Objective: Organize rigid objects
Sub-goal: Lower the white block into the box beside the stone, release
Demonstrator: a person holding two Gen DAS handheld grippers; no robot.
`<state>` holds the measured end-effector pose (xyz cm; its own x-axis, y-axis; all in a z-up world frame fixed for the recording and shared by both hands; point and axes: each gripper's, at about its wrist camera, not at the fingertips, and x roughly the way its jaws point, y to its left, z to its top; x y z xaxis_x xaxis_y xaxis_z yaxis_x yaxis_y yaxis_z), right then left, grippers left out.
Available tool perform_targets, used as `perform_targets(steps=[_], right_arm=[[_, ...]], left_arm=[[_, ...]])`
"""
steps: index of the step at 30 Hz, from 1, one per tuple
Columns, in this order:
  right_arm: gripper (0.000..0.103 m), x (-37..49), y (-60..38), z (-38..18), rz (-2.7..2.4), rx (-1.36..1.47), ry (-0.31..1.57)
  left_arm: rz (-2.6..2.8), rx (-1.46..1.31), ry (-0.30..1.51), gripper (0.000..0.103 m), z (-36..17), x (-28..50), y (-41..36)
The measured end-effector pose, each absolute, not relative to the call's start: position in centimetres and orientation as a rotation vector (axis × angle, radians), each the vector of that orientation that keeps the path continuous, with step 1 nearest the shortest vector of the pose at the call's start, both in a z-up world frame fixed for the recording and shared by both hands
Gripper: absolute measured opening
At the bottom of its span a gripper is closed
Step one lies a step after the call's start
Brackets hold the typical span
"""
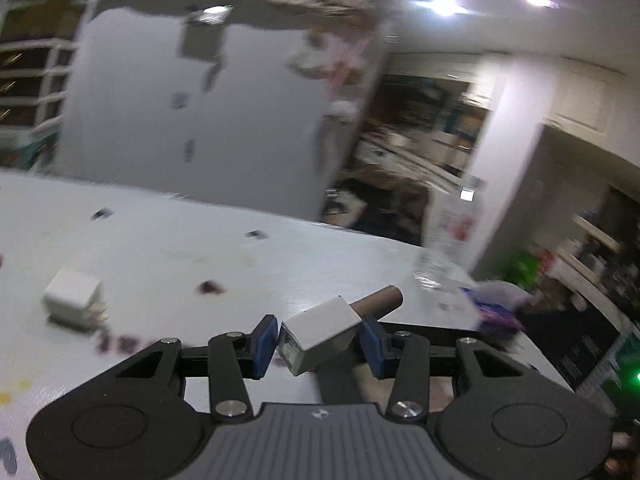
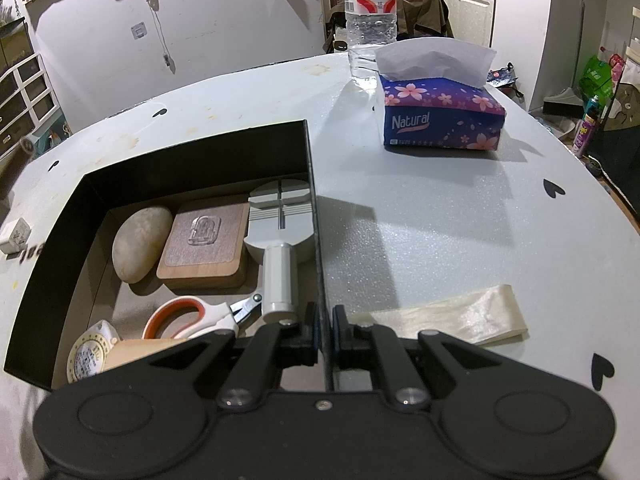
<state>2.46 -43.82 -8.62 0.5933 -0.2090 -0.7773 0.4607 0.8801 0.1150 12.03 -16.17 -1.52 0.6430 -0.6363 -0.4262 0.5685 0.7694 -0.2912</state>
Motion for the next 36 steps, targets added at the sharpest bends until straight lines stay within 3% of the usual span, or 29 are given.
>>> perform_targets(steps=[14,23,28,36], right_arm=[[0.009,2.4,-44.0,-8.8,-0.393,0.336,0.844],[0.009,2.3,-44.1,-8.8,-0.389,0.339,0.84],[0.009,2.3,-44.1,-8.8,-0.388,0.34,0.839],[0.01,2.3,-44.1,-8.8,-0.389,0.339,0.839]], left_arm=[[-0.884,0.37,0.57,0.044,-3.1,8.7,-24.3],[-0.884,0.506,0.598,0.043,-4.6,8.4,-25.5],[-0.889,0.483,0.582,0.057,-4.1,8.3,-25.2],[-0.9,0.485,0.586,0.059,-4.0,8.1,-25.3]])
